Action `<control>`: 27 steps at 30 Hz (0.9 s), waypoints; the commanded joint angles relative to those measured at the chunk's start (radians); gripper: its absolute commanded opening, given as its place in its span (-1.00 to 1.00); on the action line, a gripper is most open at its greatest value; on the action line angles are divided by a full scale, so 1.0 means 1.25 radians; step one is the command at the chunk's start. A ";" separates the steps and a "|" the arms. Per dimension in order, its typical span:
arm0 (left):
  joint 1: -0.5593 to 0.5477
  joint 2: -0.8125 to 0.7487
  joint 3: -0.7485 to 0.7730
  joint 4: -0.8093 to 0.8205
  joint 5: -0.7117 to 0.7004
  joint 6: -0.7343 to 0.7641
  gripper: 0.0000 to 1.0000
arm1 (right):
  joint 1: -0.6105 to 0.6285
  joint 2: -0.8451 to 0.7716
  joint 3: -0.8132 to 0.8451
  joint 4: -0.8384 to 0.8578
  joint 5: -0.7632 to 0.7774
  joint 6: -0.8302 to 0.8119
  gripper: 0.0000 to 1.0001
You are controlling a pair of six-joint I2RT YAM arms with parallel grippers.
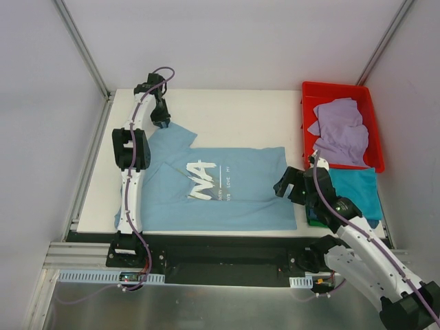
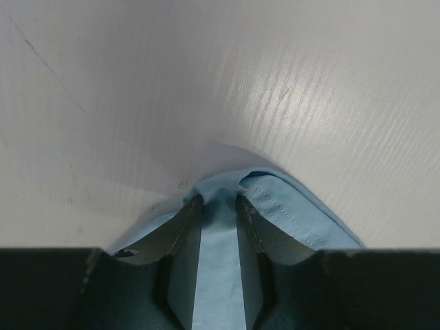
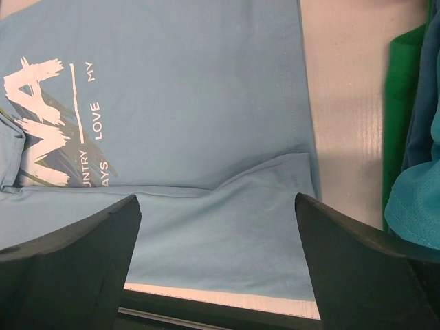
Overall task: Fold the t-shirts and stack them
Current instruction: Grap the side of the flattened tshirt furthest away from the robot with both arms
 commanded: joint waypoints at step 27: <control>-0.028 -0.154 -0.187 0.073 0.007 0.064 -1.00 | -0.114 0.763 0.562 -0.006 0.071 -0.139 0.98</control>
